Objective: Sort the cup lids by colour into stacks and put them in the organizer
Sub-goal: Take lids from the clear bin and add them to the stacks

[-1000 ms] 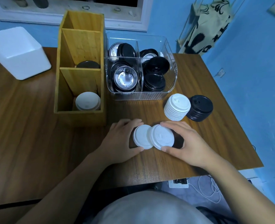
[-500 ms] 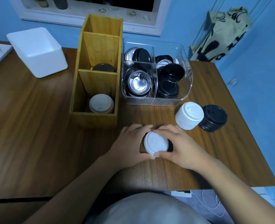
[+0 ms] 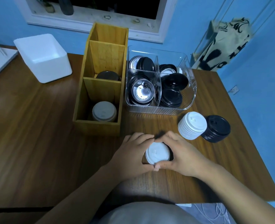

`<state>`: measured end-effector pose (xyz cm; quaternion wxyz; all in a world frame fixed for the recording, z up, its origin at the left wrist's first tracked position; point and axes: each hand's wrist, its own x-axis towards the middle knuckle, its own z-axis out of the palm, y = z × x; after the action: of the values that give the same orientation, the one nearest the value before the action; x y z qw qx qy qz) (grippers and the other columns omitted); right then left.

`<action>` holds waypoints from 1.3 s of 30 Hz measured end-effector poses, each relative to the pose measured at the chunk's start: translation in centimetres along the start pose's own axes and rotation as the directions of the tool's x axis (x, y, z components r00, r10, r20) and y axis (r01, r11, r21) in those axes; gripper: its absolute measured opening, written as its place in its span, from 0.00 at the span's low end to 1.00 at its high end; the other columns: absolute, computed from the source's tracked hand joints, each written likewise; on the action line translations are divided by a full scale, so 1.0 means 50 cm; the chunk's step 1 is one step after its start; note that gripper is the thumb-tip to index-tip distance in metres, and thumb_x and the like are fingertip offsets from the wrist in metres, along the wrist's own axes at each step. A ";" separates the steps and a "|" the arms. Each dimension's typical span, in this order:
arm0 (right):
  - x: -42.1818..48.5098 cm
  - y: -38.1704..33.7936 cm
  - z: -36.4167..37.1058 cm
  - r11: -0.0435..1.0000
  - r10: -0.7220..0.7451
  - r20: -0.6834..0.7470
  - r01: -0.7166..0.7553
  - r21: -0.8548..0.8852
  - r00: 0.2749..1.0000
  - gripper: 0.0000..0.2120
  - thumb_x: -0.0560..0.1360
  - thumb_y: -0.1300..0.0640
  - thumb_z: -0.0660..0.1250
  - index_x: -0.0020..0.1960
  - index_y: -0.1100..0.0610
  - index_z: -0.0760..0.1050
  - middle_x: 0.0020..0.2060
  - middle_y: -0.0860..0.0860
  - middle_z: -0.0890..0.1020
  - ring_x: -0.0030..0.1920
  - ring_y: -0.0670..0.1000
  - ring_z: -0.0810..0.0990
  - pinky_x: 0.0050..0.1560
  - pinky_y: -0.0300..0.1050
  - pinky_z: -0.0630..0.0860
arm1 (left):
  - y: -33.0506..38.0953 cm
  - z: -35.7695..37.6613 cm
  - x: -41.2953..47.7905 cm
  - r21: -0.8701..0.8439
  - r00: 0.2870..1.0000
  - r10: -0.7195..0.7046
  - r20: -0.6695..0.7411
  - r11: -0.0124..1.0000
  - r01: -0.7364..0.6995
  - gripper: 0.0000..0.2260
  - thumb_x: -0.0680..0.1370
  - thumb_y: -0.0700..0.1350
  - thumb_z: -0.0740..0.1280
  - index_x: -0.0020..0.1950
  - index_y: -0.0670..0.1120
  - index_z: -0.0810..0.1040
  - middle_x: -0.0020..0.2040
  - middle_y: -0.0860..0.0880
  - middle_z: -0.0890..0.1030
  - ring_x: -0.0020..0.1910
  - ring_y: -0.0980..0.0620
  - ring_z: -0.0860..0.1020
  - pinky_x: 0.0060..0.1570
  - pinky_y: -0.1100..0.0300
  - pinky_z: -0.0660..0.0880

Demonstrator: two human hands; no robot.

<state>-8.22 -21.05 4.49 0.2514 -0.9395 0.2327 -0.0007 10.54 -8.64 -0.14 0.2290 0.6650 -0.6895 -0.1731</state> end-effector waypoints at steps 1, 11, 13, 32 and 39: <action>0.005 -0.002 -0.012 1.000 -0.005 0.011 0.005 0.019 1.000 0.31 0.68 0.25 0.68 0.64 0.40 0.71 0.55 0.36 0.72 0.57 0.43 0.73 0.55 0.49 0.76 | 0.000 0.002 -0.001 0.003 1.000 -0.002 -0.016 1.000 0.002 0.41 0.70 0.71 0.69 0.78 0.52 0.67 0.76 0.59 0.66 0.74 0.58 0.59 0.72 0.54 0.59; 0.241 -0.086 -0.147 0.886 -0.163 -0.399 -0.044 -0.462 0.903 0.22 0.75 0.47 0.70 0.66 0.55 0.74 0.58 0.53 0.79 0.57 0.57 0.76 0.60 0.53 0.74 | 0.008 0.005 -0.003 -0.028 0.987 -0.107 -0.118 0.994 0.105 0.40 0.73 0.64 0.69 0.80 0.52 0.58 0.74 0.58 0.64 0.75 0.58 0.58 0.75 0.54 0.61; 0.288 -0.091 -0.146 0.826 -0.129 -0.368 -0.106 -0.554 0.921 0.28 0.74 0.41 0.69 0.69 0.55 0.72 0.61 0.55 0.78 0.60 0.60 0.76 0.67 0.56 0.69 | 0.010 0.003 -0.003 -0.029 0.987 -0.122 -0.109 0.992 0.119 0.41 0.74 0.64 0.69 0.81 0.53 0.56 0.75 0.58 0.64 0.76 0.58 0.56 0.76 0.53 0.60; 0.011 -0.002 -0.148 0.989 0.029 -0.036 -0.034 -0.142 0.999 0.44 0.70 0.38 0.75 0.79 0.41 0.57 0.71 0.36 0.66 0.71 0.40 0.64 0.71 0.28 0.56 | 0.002 0.017 0.002 -0.076 0.944 -0.219 -0.246 0.975 0.207 0.39 0.76 0.52 0.70 0.81 0.43 0.57 0.79 0.49 0.63 0.79 0.53 0.55 0.78 0.56 0.56; -0.052 0.047 -0.065 0.986 0.020 0.231 0.019 -0.166 0.973 0.44 0.73 0.54 0.75 0.80 0.38 0.52 0.75 0.35 0.63 0.76 0.37 0.56 0.77 0.42 0.58 | 0.007 0.021 -0.002 -0.035 0.925 -0.217 -0.311 0.976 0.217 0.39 0.73 0.46 0.72 0.80 0.41 0.59 0.79 0.44 0.63 0.78 0.45 0.60 0.75 0.52 0.61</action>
<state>-11.94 -23.24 6.51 0.1975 -0.9507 0.2014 0.1287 9.66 -8.57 -0.85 0.3151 0.7561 -0.5666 -0.0896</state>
